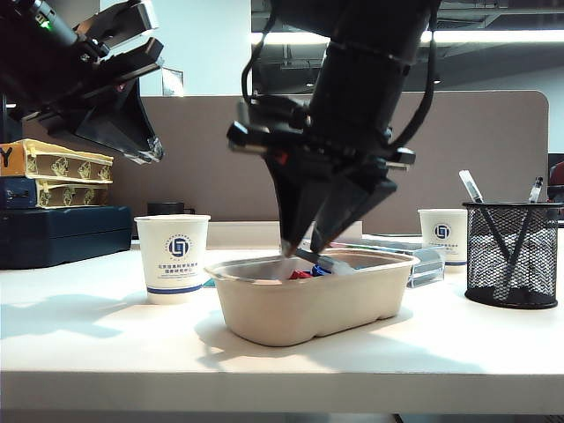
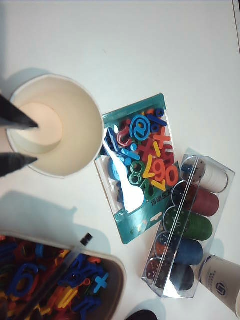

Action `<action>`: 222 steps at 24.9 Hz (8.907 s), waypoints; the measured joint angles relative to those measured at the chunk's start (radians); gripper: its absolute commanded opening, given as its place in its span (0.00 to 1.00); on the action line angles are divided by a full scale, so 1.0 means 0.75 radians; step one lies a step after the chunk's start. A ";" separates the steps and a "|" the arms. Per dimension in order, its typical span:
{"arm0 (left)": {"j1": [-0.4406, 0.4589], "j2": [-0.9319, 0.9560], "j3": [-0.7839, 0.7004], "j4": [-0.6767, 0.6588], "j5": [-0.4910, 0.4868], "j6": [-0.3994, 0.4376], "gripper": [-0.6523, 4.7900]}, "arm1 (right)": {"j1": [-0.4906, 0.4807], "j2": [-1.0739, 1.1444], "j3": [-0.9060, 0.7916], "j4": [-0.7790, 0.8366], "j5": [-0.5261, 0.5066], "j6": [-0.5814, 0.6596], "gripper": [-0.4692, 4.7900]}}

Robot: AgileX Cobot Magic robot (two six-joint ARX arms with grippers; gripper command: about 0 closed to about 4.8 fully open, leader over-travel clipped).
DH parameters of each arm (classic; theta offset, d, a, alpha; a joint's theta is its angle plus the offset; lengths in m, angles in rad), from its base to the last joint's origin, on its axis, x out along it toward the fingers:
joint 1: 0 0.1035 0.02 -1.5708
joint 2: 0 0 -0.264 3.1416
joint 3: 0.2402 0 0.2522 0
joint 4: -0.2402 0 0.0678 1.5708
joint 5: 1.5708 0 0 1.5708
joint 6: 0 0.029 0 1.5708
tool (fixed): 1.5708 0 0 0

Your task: Pick up one pen and put it in the pen container.

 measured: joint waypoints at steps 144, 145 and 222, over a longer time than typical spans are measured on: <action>0.000 0.141 0.205 0.714 0.637 -1.433 0.42 | -0.129 -0.413 0.415 -0.058 -0.272 -0.009 0.12; 0.000 0.141 0.205 0.724 0.632 -1.439 0.42 | -0.129 -0.416 0.415 -0.058 -0.281 -0.009 0.12; -0.236 0.750 0.871 0.699 0.632 -0.427 0.11 | -0.715 -0.785 0.416 -0.456 -0.136 -0.276 0.43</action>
